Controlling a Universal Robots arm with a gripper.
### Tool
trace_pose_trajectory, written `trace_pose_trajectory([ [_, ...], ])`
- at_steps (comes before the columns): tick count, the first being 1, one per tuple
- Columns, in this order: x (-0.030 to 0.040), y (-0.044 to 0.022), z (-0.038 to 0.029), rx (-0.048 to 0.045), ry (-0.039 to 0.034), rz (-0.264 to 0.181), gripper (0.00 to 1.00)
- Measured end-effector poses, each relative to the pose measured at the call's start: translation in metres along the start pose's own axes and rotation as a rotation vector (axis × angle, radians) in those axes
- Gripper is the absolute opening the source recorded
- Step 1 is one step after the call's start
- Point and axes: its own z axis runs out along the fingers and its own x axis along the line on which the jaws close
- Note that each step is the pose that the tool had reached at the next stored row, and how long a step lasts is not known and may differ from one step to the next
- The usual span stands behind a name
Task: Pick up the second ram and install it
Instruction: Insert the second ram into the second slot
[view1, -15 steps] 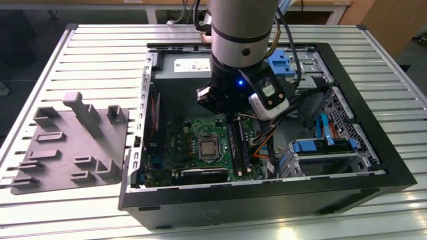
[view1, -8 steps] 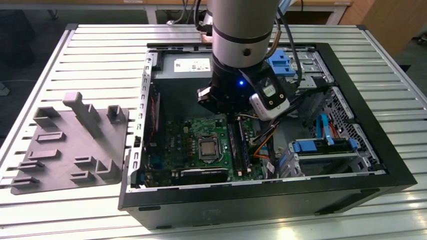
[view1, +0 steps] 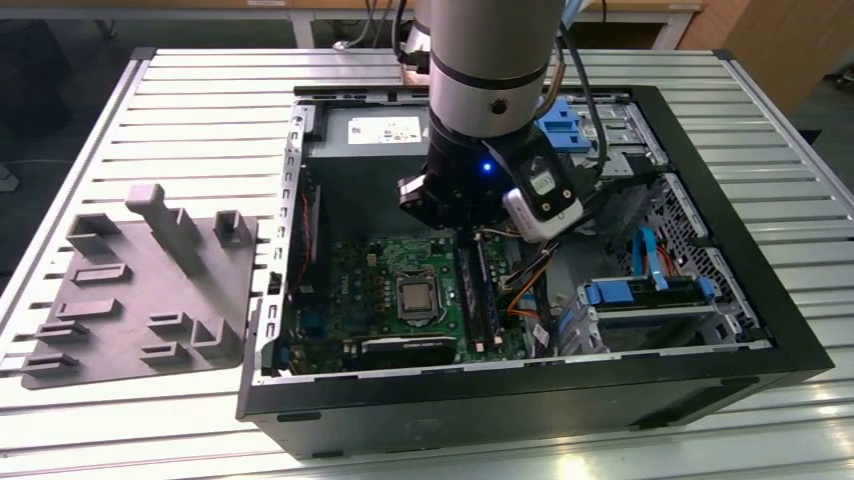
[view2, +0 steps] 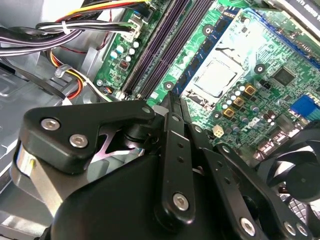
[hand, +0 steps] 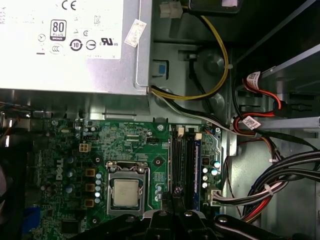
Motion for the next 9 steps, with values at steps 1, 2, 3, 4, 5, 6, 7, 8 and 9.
trace_pose_trajectory([
  [1, -0.0002, 0.0, 0.0004, 0.0, 0.0, 0.0, 0.12],
  [2, -0.0005, -0.0001, 0.0007, 0.0001, 0.0, 0.0, 0.12],
  [3, -0.0007, -0.0001, 0.0009, 0.0002, 0.0001, 0.0, 0.12],
  [4, -0.0009, -0.0001, 0.0011, 0.0002, 0.0001, 0.0, 0.12],
  [5, -0.001, -0.0001, 0.0014, 0.0001, 0.0, 0.0, 0.12],
  [6, -0.0011, -0.0001, 0.0015, 0.0002, 0.0001, 0.001, 0.12],
  [7, -0.0012, -0.0001, 0.0018, 0.0001, 0.0, 0.0, 0.12],
  [8, -0.0013, -0.0001, 0.0019, 0.0001, 0.0, 0.0, 0.12],
  [9, -0.0014, -0.0002, 0.0022, 0.0001, 0.0, 0.001, 0.12],
])
